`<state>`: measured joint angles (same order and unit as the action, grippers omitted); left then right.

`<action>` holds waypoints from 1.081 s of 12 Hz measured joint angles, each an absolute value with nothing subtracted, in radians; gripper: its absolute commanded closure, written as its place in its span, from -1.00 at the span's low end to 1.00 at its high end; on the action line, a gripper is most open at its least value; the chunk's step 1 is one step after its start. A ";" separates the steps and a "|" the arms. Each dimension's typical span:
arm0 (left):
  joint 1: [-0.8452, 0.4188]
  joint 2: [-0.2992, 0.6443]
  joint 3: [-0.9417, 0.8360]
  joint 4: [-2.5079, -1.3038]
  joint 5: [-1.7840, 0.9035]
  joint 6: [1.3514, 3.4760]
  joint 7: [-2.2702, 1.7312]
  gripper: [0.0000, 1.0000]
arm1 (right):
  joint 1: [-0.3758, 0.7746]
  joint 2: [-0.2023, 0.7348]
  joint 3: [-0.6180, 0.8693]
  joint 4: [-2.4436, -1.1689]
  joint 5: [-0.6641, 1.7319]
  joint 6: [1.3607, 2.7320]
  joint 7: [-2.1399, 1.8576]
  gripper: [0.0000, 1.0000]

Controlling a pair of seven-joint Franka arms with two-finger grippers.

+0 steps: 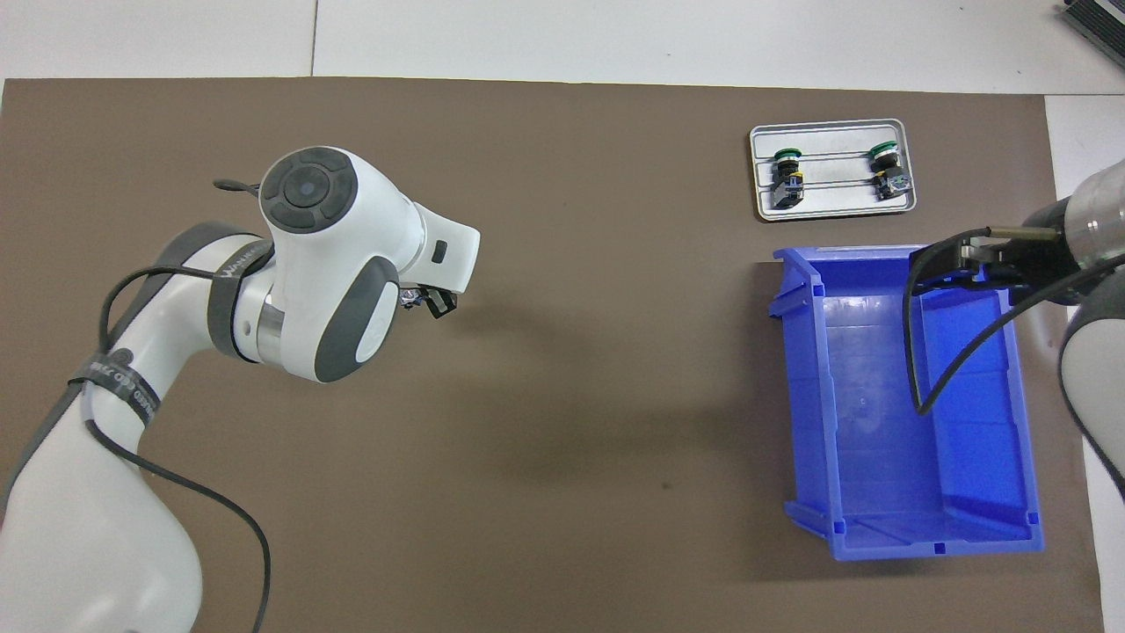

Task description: Place and press button with both arms

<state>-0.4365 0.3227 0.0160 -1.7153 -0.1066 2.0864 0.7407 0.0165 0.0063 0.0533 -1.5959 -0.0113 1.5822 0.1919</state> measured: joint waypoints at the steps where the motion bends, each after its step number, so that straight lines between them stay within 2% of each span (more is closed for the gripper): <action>1: -0.413 0.323 0.016 -1.685 -0.137 2.027 0.773 1.00 | 0.017 0.006 0.053 -1.596 -0.011 1.582 0.192 -1.00; 4: -0.293 0.322 0.014 -1.625 -0.294 1.916 0.949 1.00 | 0.017 0.006 0.053 -1.596 -0.011 1.582 0.192 -1.00; 8: -0.129 0.292 0.016 -1.633 -0.524 1.880 1.158 1.00 | 0.017 0.006 0.053 -1.596 -0.011 1.582 0.192 -1.00; 10: -0.054 0.255 0.017 -1.712 -0.661 1.874 1.302 1.00 | 0.017 0.006 0.053 -1.596 -0.011 1.582 0.192 -1.00; 13: 0.051 0.169 0.020 -1.928 -0.874 1.910 1.553 1.00 | 0.017 0.006 0.053 -1.596 -0.011 1.582 0.192 -1.00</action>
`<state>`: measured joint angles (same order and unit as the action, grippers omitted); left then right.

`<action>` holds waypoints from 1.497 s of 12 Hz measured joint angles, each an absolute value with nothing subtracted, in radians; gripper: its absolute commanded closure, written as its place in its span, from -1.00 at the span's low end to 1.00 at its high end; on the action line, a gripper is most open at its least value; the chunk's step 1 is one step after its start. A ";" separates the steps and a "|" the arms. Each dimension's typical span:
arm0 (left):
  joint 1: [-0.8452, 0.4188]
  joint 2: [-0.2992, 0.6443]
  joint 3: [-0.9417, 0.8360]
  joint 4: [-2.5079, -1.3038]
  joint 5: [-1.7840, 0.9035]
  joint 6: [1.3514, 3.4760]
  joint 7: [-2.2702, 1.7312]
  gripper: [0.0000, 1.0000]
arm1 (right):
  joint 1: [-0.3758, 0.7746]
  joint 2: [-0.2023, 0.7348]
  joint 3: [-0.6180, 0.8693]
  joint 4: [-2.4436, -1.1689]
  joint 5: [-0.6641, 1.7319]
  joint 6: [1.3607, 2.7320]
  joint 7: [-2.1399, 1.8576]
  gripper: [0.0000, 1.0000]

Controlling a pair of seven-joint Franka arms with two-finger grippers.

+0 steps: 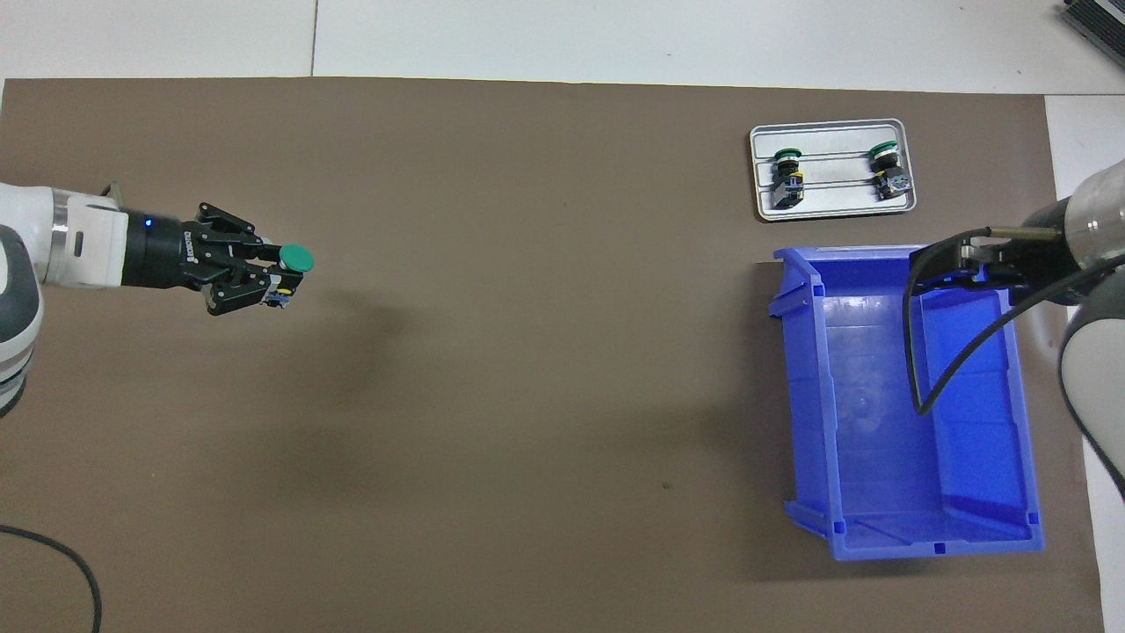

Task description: Place and press button with both arms

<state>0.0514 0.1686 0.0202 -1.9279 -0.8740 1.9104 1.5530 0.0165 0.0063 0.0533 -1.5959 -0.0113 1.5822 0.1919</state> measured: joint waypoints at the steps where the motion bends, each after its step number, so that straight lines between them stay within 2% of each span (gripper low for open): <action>1: 0.065 0.139 0.020 -1.998 -0.937 1.943 1.623 1.00 | 0.017 0.006 0.053 -1.596 -0.011 1.582 0.192 -1.00; 7: 0.051 0.020 0.003 -2.294 -1.311 2.152 1.939 1.00 | 0.017 0.006 0.053 -1.596 -0.011 1.582 0.192 -1.00; 12: -0.017 -0.011 -0.003 -2.407 -1.593 2.215 2.124 1.00 | 0.017 0.006 0.053 -1.596 -0.011 1.582 0.192 -1.00; 18: -0.113 0.017 -0.006 -2.513 -2.076 2.211 2.478 1.00 | 0.017 0.006 0.053 -1.596 -0.011 1.582 0.192 -1.00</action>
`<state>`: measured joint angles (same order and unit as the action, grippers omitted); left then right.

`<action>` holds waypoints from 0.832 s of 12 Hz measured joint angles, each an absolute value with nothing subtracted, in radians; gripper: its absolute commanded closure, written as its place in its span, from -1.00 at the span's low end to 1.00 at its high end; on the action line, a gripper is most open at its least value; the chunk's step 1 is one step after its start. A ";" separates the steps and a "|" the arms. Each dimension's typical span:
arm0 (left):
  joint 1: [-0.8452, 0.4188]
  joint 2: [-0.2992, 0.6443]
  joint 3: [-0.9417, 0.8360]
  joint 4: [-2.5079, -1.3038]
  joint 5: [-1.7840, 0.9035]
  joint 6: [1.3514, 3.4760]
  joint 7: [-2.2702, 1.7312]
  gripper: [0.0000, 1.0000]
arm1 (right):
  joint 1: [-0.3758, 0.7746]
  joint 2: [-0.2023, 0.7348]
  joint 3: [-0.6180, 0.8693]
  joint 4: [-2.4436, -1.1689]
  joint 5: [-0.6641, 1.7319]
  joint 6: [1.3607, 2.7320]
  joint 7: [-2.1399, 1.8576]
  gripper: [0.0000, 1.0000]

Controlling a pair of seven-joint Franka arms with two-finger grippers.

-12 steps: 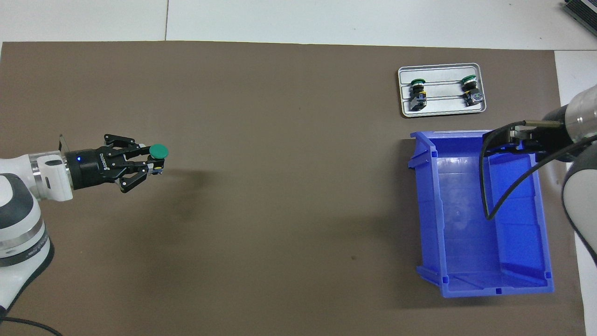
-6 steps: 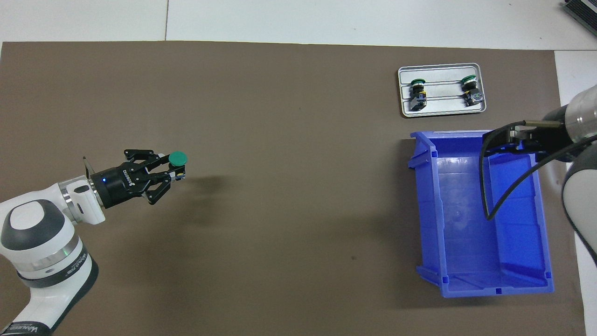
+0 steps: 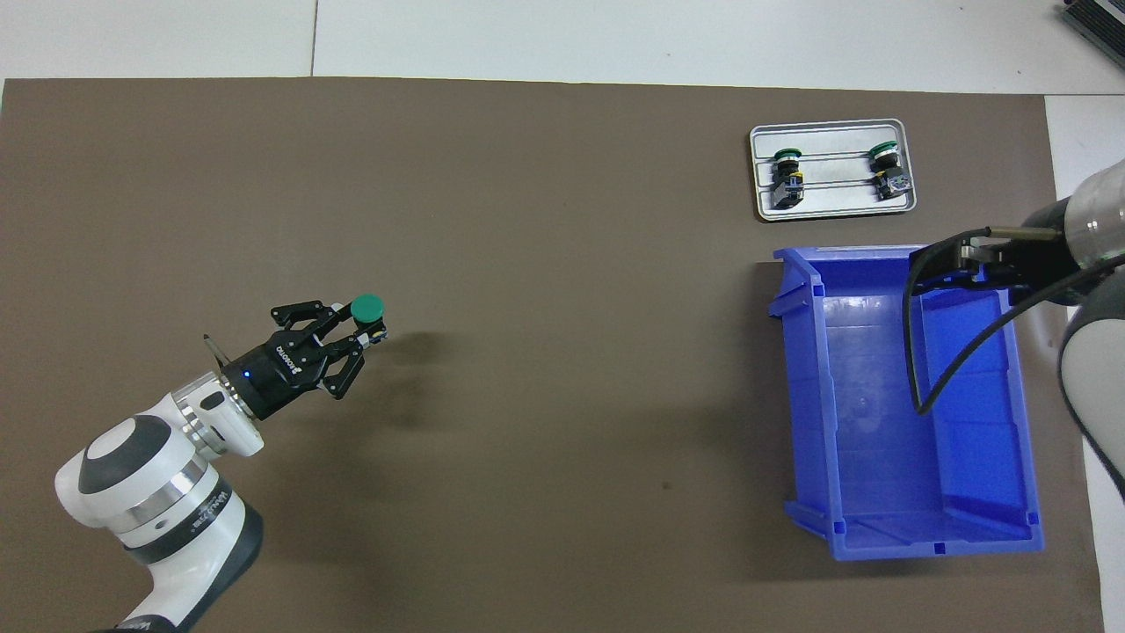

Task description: Place and press button with both arms

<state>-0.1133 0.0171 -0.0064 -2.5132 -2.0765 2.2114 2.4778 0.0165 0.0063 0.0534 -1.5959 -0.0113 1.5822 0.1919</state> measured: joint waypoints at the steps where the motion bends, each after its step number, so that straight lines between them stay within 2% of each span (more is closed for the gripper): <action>1: -0.134 0.034 -0.008 -2.514 -2.150 2.197 2.531 1.00 | 0.017 0.006 0.053 -1.596 -0.011 1.582 0.192 -1.00; 10: -0.234 0.157 -0.008 -2.509 -2.303 2.105 2.719 0.93 | 0.017 0.006 0.053 -1.596 -0.011 1.582 0.192 -1.00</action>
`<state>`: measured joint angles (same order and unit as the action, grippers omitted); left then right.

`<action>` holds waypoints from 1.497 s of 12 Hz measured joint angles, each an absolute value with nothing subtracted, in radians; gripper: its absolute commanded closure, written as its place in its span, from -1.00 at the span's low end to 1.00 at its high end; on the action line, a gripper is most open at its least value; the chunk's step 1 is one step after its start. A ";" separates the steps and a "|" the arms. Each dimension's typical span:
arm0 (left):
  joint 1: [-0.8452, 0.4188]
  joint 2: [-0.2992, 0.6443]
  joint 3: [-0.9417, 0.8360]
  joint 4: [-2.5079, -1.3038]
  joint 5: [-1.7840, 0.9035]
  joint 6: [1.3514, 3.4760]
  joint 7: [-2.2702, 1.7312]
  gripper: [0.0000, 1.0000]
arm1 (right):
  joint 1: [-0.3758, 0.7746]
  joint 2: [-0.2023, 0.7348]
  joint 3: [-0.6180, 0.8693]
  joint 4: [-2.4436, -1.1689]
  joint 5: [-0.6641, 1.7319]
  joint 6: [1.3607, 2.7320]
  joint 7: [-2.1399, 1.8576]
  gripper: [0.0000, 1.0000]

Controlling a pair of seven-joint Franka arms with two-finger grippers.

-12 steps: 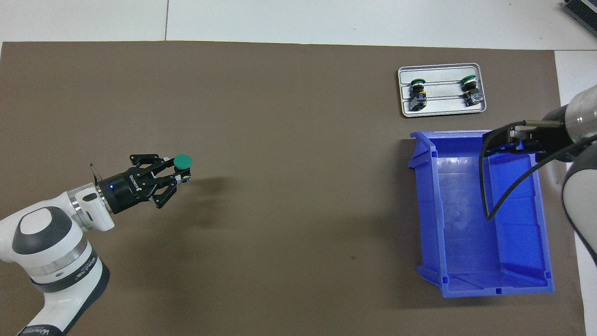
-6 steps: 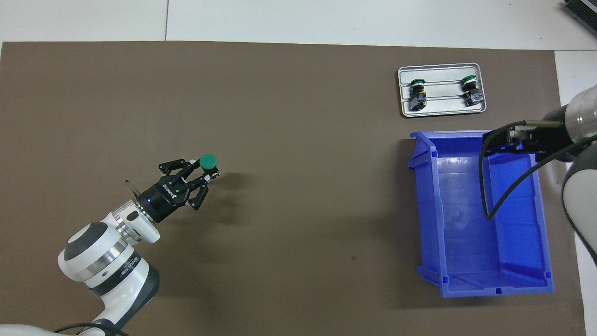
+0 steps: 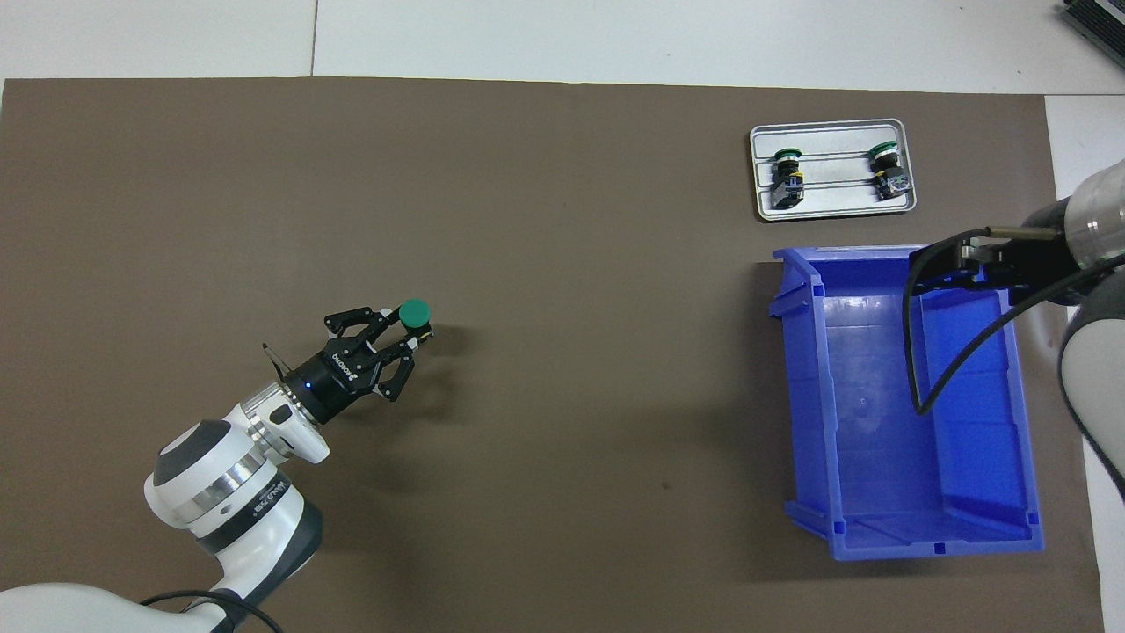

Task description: Place and press button with both arms

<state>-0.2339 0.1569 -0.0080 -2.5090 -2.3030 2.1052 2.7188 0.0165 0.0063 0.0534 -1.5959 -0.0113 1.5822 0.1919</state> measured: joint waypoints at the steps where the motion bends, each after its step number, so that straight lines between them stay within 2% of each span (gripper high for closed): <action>1: -0.249 0.157 -0.008 -2.508 -2.303 2.105 2.719 0.90 | 0.017 0.006 0.053 -1.596 -0.011 1.582 0.192 -1.00; 5: -0.285 0.157 -0.008 -2.515 -2.304 2.104 2.730 0.80 | 0.017 0.006 0.053 -1.596 -0.011 1.582 0.192 -1.00; 7: -0.289 0.157 -0.008 -2.525 -2.304 2.104 2.732 0.63 | 0.017 0.006 0.053 -1.596 -0.011 1.582 0.192 -1.00; 8: -0.290 0.157 -0.008 -2.530 -2.304 2.103 2.733 0.44 | 0.017 0.006 0.053 -1.596 -0.011 1.582 0.192 -1.00; 18: -0.310 0.157 -0.006 -2.559 -2.304 2.104 2.737 -0.04 | 0.017 0.006 0.053 -1.596 -0.011 1.582 0.192 -1.00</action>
